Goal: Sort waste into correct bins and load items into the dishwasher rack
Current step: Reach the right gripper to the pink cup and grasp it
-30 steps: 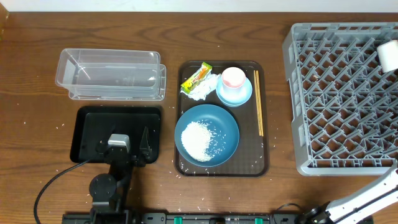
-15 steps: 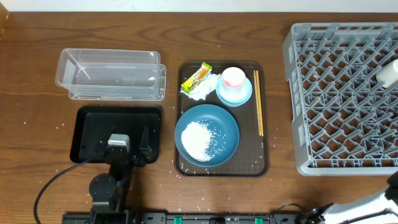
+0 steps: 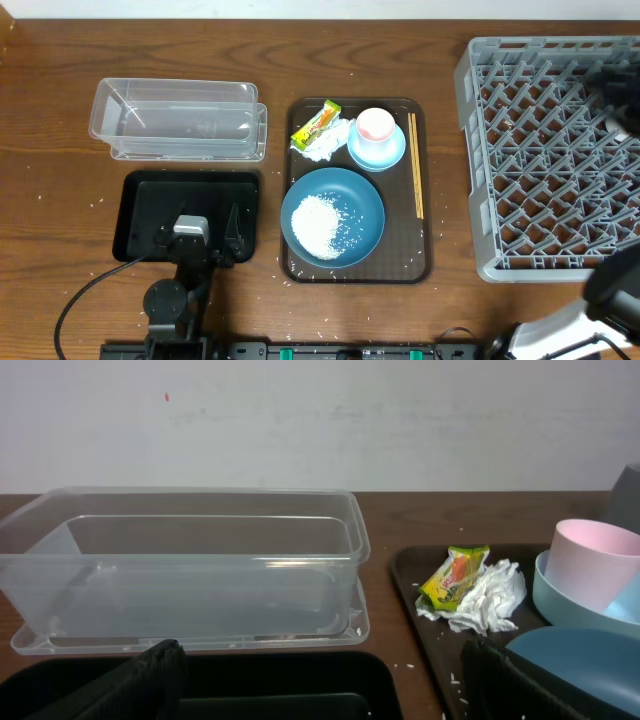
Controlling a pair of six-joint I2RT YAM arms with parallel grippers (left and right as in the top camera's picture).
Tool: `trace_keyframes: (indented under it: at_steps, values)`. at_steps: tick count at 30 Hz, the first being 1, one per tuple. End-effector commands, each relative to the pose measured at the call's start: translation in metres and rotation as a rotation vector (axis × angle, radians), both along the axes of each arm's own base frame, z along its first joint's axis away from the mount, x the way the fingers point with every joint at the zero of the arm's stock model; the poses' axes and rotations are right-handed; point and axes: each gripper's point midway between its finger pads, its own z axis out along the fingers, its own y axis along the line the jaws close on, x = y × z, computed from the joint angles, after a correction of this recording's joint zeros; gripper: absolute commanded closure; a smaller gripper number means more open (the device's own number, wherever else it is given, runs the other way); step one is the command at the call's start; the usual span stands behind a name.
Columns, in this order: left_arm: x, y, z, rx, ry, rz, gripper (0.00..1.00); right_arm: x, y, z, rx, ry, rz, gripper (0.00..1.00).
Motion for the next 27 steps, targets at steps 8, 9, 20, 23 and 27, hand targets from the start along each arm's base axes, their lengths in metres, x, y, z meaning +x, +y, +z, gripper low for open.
trace_keyframes:
  at_steps: [8,9,20,23,27]
  values:
    - [-0.001,-0.003,-0.014,0.005,0.04,-0.017,0.09,0.024,0.19,-0.034,-0.708,0.048,0.342,0.26]
    - [-0.001,-0.003,-0.014,0.005,0.041,-0.017,0.09,0.024,0.205,-0.033,-0.75,0.024,0.368,0.23]
    - [-0.001,-0.003,-0.014,0.005,0.041,-0.017,0.09,-0.008,0.324,-0.082,-0.821,0.054,0.705,0.37]
    - [-0.001,-0.003,-0.014,0.005,0.041,-0.017,0.09,-0.009,0.331,-0.101,-0.826,0.082,0.731,0.39]
    - [-0.001,-0.003,-0.014,0.005,0.041,-0.017,0.09,-0.005,0.339,-0.124,-0.816,0.117,0.722,0.38]
